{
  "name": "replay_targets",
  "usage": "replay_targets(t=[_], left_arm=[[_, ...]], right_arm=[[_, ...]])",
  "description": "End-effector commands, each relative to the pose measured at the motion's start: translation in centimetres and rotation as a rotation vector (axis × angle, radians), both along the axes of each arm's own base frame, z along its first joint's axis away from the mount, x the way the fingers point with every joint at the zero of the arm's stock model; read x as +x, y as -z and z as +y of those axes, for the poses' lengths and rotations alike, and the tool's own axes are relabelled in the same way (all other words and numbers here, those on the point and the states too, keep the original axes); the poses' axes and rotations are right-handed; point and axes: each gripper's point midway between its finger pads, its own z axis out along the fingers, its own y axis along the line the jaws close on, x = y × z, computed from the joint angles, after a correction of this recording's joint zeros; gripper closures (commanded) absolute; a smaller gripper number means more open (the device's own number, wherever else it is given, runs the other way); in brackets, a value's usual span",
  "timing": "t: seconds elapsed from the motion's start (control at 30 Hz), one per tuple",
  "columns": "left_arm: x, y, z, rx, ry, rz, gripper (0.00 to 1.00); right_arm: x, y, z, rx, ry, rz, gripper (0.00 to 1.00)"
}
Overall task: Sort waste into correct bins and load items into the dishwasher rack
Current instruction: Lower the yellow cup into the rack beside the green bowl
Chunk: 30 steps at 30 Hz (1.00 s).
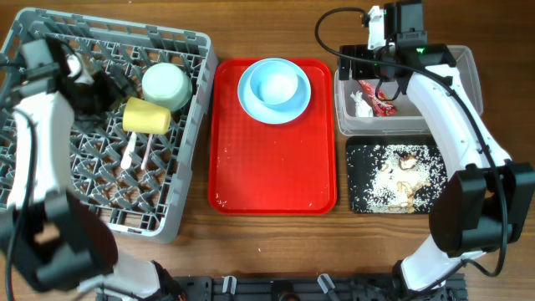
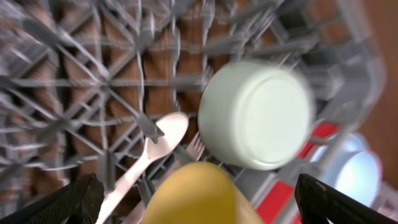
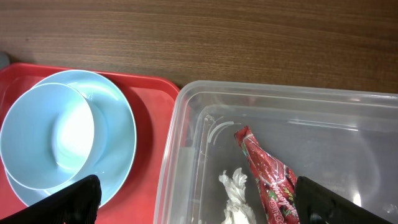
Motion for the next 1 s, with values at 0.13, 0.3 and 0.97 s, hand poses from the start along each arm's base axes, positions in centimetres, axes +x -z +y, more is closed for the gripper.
replay_targets(t=[0.13,0.3,0.97], left_arm=[[-3.0,-5.1,-0.3,0.051,-0.039,-0.054,0.08],[-3.5,-2.5,0.0,0.098,-0.026,0.020,0.28],[-2.9,1.7,-5.3,-0.182,0.186,0.046,0.81]], right_arm=[[0.2,0.2,0.0,-0.004,0.007,0.001,0.00],[0.2,0.2,0.0,-0.004,0.007,0.001,0.00],[0.2,0.2,0.0,-0.004,0.007,0.001,0.00]])
